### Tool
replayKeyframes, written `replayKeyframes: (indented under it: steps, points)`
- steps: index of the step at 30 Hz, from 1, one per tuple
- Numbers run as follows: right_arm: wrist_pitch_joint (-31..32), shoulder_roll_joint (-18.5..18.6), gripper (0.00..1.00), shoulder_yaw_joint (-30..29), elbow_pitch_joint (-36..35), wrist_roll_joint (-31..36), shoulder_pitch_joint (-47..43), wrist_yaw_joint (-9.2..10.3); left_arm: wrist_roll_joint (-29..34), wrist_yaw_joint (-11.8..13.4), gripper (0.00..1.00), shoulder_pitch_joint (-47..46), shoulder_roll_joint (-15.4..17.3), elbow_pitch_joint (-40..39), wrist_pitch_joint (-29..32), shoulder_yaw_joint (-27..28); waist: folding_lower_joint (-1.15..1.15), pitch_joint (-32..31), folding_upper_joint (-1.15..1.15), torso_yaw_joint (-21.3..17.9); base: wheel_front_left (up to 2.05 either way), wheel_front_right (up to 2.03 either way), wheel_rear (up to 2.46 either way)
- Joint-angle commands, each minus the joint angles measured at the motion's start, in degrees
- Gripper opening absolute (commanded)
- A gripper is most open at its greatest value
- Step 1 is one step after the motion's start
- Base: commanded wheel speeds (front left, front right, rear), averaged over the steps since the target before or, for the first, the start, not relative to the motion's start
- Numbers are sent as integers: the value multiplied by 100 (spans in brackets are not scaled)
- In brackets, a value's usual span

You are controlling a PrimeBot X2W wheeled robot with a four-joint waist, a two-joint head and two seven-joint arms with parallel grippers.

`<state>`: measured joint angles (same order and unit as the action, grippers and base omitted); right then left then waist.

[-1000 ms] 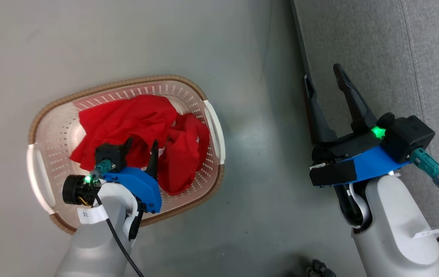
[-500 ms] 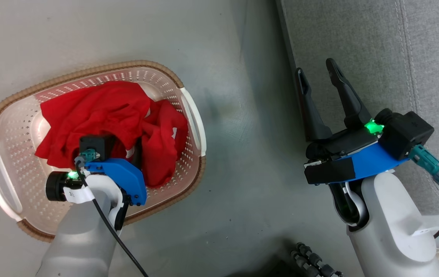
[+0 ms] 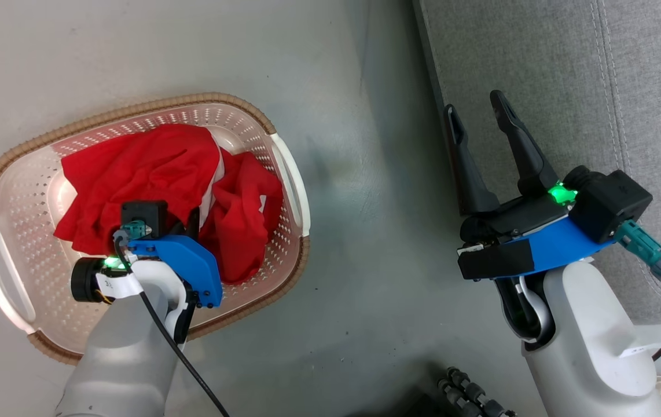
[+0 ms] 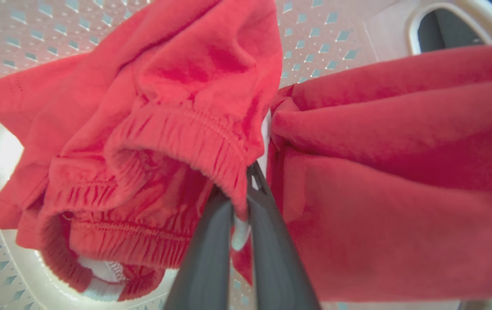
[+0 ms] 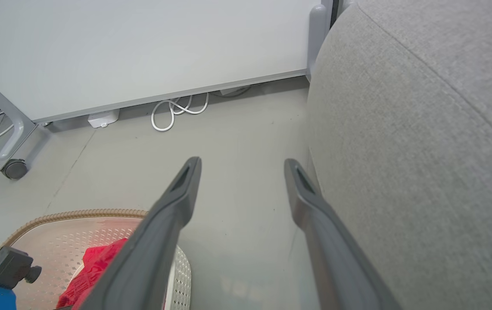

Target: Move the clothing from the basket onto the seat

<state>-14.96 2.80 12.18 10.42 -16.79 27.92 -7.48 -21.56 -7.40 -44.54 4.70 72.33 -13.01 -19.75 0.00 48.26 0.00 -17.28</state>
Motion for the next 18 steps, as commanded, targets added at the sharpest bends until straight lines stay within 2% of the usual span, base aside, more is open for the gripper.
replayKeyframes:
  steps: [1,18]
  points:
    - [-34,17,100,14,16,23,-9,-3,-30,-9,0,-33,-7,20,3,-41,0,-38,0,21,0,0,0]
    - [-34,18,100,104,156,-94,-48,-3,-62,24,0,124,64,106,-77,-234,0,-468,0,110,0,0,0]
